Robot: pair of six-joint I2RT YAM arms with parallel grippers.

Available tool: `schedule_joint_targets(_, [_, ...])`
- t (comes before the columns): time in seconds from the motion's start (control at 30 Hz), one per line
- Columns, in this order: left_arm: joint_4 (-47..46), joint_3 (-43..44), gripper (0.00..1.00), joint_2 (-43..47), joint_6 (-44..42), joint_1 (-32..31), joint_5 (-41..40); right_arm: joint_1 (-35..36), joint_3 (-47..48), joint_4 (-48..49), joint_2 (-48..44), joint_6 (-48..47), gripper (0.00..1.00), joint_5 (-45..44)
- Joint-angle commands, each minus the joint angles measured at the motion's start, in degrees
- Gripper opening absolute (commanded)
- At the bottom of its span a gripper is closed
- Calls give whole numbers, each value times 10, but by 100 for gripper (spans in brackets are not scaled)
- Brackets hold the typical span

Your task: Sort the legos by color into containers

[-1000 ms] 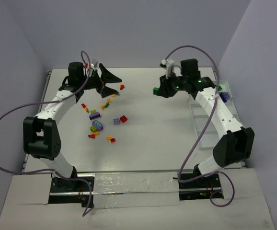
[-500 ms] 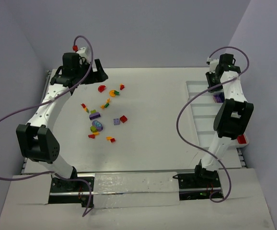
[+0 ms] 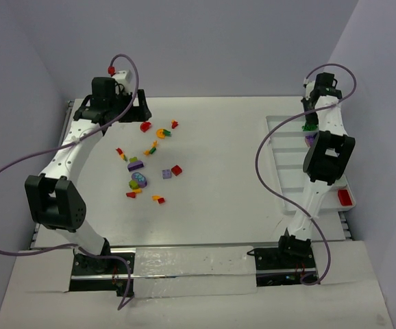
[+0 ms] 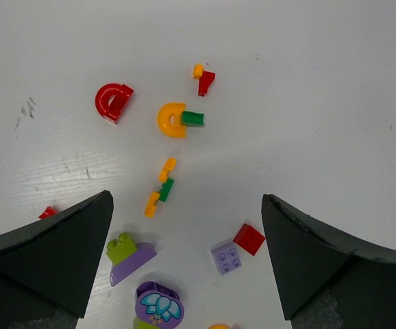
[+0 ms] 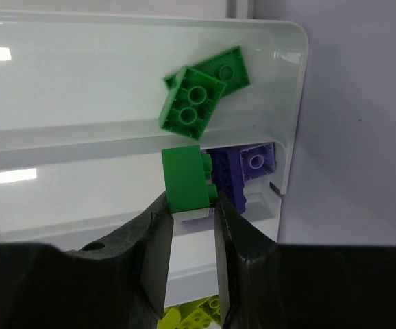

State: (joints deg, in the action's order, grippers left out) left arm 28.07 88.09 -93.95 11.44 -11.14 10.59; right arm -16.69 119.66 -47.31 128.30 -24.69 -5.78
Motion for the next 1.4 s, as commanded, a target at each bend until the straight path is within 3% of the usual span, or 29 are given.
schedule_joint_targets(0.0, [4,16,99,-7,-11,0,-4,0,42,36,30,14,0,-55])
schedule_joint_targets(0.57, [8,16,99,-16,-16,0,-12,-10,94,114,95,17,4,-104])
schedule_joint_targets(0.7, [9,20,99,-20,-16,0,-12,-10,111,109,112,13,16,-112])
schedule_joint_targets(0.77, [9,23,99,-23,-16,0,-10,-10,111,113,114,14,40,-115])
schedule_joint_targets(1.17, [15,6,99,-10,-36,1,-4,-1,101,96,86,21,64,-96])
schedule_joint_targets(1.37, [46,-45,99,30,-134,30,107,41,36,75,-32,36,78,-34])
